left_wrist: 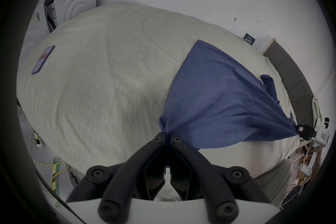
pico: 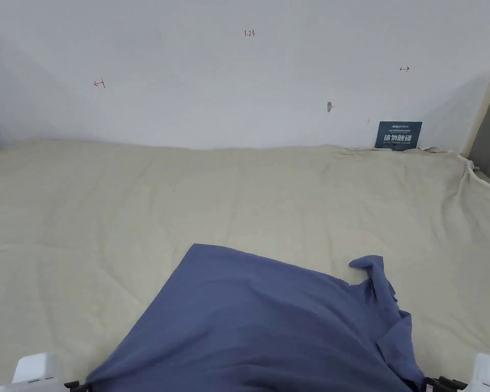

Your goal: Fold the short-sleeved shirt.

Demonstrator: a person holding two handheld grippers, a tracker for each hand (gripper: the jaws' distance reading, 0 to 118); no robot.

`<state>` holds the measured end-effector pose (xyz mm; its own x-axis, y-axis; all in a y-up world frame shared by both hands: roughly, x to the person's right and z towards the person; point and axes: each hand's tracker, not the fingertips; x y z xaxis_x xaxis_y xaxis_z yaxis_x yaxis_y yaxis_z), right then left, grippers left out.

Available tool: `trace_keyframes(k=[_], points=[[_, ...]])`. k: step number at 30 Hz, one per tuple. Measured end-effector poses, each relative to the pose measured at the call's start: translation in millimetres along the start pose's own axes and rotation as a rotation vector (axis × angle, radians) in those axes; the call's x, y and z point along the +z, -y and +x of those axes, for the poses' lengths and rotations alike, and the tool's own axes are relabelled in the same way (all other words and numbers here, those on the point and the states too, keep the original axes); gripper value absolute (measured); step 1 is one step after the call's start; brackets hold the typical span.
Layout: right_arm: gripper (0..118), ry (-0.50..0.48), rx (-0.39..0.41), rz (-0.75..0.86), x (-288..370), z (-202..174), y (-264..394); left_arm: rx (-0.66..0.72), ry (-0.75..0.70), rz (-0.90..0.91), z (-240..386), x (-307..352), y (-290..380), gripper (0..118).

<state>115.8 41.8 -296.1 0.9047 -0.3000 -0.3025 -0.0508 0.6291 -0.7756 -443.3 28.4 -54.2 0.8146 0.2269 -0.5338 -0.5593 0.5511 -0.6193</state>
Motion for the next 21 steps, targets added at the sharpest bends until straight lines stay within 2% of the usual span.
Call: trace_keyframes(k=[6, 18, 19, 21], points=[[5, 0.028, 0.017, -0.049, 0.0, 5.8, 26.6, -0.019, -0.005, -0.019, 2.7, 10.3, 14.8, 1], [6, 0.15, 0.044, -0.196, -48.5, -2.2, 60.4, -0.029, -0.071, -0.115, 34.0, -35.0, 33.0, 2], [7, 0.152, 0.042, -0.194, -47.3, -3.9, 60.9, -0.027, -0.067, -0.119, 35.3, -34.9, 34.5, 4], [12, 0.152, 0.062, -0.196, -42.3, -9.4, 56.6, -0.035, -0.069, -0.125, 36.0, -37.1, 38.8, 23]])
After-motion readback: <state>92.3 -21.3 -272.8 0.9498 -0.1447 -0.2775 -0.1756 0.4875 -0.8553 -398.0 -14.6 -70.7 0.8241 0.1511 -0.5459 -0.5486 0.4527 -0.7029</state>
